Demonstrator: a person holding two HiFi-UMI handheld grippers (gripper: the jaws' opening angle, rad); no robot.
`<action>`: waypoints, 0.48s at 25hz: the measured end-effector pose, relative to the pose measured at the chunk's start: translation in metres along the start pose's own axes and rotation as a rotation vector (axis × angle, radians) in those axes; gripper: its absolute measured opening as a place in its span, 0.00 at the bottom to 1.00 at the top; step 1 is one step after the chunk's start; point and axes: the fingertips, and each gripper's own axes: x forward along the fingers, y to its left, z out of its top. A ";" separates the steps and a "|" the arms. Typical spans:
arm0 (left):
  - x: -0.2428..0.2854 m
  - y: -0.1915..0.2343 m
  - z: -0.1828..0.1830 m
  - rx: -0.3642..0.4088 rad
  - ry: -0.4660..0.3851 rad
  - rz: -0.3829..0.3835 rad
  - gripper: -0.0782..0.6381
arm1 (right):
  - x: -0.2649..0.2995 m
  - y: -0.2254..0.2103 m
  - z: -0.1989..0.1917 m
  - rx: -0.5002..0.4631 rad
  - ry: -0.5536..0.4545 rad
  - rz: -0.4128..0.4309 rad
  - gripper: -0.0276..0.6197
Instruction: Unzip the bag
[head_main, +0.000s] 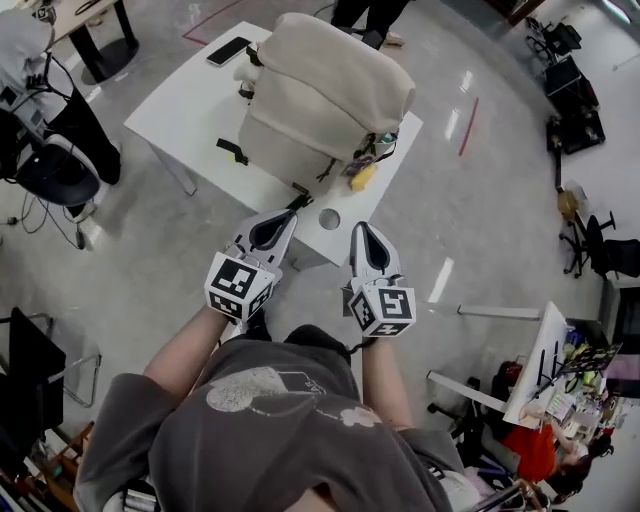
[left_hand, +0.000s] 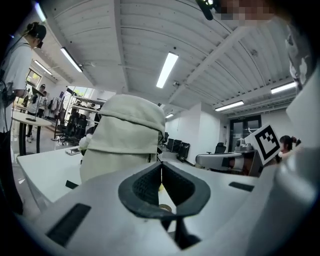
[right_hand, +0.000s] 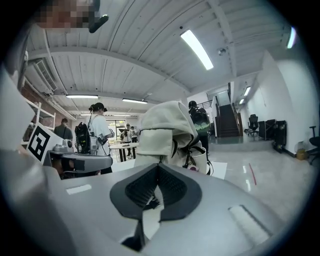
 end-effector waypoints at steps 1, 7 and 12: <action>0.010 0.002 0.000 0.010 0.005 -0.015 0.12 | 0.006 -0.005 0.001 -0.003 0.006 -0.012 0.04; 0.057 0.009 -0.010 0.009 0.037 -0.048 0.26 | 0.032 -0.034 0.000 0.018 0.027 -0.016 0.04; 0.082 0.009 -0.013 0.043 0.081 -0.022 0.31 | 0.056 -0.048 0.003 0.033 0.027 0.041 0.04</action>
